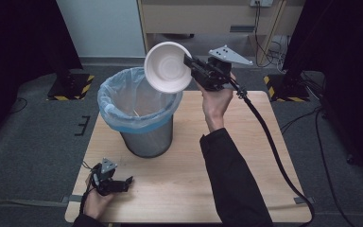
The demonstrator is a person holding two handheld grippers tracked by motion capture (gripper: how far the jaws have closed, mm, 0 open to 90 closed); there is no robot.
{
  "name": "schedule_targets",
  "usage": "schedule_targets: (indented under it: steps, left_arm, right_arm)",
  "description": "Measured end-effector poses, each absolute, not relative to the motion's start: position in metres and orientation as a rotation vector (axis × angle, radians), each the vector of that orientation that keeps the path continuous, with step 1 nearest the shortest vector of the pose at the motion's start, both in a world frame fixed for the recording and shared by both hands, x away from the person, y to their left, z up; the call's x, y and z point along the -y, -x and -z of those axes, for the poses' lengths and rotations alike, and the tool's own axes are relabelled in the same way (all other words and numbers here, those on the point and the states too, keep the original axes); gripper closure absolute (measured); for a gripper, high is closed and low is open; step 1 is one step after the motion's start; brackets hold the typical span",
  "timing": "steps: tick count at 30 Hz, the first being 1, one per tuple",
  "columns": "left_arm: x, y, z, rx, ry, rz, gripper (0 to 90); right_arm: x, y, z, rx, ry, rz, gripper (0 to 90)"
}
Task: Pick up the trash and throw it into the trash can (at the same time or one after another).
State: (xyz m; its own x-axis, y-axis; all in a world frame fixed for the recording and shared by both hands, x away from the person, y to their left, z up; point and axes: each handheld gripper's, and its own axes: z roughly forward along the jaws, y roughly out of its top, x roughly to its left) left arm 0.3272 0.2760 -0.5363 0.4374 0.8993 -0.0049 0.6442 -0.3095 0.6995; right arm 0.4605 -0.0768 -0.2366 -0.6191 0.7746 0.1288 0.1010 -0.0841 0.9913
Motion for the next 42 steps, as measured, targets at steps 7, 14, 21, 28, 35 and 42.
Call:
schedule_targets:
  steps: [7, 14, 21, 28, 35, 42]
  left_arm:
    - [-0.276, -0.327, 0.536, -1.29, -2.062, -0.521, 0.0]
    - [-0.276, -0.327, 0.536, -1.289, -2.062, -0.521, 0.0]
    - [-0.276, -0.327, 0.536, -1.289, -2.062, -0.521, 0.0]
    - [-0.276, -0.327, 0.536, -1.29, -2.062, -0.521, 0.0]
    - [-0.276, -0.327, 0.536, -1.288, -2.063, -0.521, 0.0]
    - [-0.276, -0.327, 0.536, -1.288, -2.063, -0.521, 0.0]
  right_arm:
    - [0.056, -0.463, 0.245, -1.722, -0.939, -1.761, 83.7]
    - [0.038, -0.464, 0.253, -1.755, -0.929, -1.745, 83.7]
    - [0.027, -0.472, 0.268, -1.798, -0.945, -1.693, 83.6]
    - [0.017, -0.475, 0.279, -1.831, -0.943, -1.667, 83.5]
    - [0.015, -0.482, 0.286, -1.929, -0.951, -1.714, 72.1]
    - [0.023, -0.478, 0.28, -1.899, -0.916, -1.7, 53.9]
